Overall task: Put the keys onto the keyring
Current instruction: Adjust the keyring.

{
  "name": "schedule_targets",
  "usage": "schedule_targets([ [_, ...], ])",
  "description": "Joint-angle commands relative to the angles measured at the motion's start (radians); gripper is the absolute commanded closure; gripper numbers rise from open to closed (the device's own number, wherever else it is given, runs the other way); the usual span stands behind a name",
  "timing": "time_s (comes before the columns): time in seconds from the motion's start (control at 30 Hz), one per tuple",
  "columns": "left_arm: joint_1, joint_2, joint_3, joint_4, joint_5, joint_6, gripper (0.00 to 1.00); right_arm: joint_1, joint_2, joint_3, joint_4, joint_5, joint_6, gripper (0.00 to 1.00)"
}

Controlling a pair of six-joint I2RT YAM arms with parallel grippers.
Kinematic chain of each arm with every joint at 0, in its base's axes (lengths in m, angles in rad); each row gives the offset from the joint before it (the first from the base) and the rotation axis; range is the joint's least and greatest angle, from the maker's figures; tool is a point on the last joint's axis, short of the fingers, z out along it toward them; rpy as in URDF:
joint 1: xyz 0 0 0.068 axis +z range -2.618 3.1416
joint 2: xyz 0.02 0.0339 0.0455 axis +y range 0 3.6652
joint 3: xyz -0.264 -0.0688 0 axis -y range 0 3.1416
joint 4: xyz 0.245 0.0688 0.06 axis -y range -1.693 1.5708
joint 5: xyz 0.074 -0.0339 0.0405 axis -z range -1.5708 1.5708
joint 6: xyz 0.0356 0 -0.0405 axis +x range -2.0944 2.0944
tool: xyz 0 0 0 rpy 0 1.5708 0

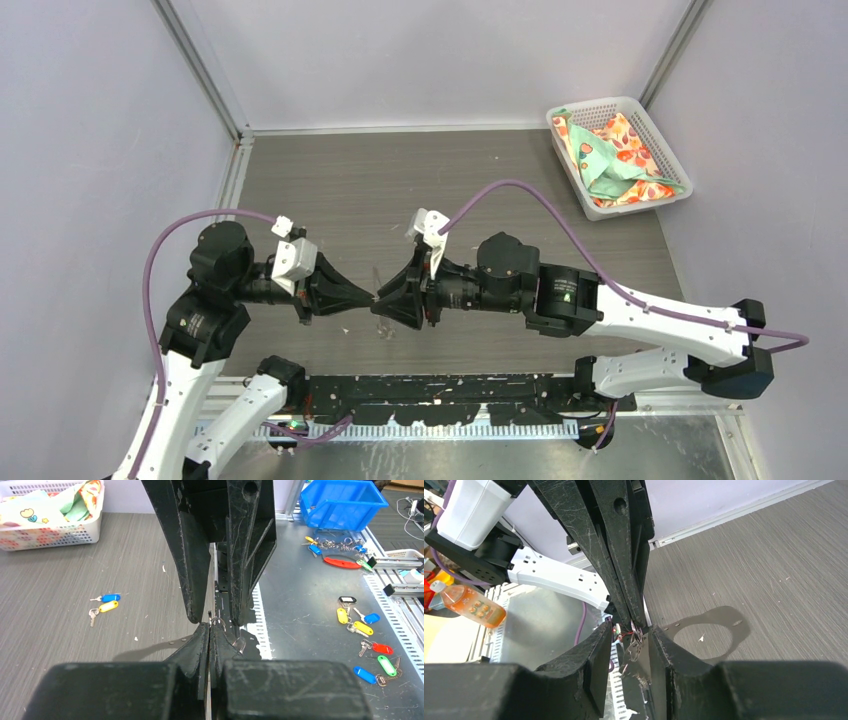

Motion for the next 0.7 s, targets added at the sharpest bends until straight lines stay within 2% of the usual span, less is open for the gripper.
schedule_targets([
  [0.0, 0.000, -0.005, 0.008, 0.040, 0.012, -0.017, 1.00, -0.001, -0.066, 0.042, 0.016, 0.003, -0.019, 0.62],
  [0.2, 0.000, 0.003, 0.012, 0.059, 0.012, -0.058, 1.00, -0.009, -0.124, 0.039, -0.027, -0.014, -0.051, 0.69],
  [0.47, -0.001, 0.013, 0.018, 0.124, 0.083, -0.143, 0.99, -0.028, -0.133, 0.040, -0.056, -0.086, -0.092, 0.68],
  [0.57, 0.000, 0.006, 0.017, 0.126, 0.146, -0.094, 1.00, -0.037, -0.130, 0.027, -0.036, -0.112, -0.105, 0.68],
  [0.67, -0.001, -0.022, 0.006, 0.125, 0.160, 0.023, 1.00, -0.037, -0.129, 0.001, -0.004, -0.144, -0.135, 0.68],
])
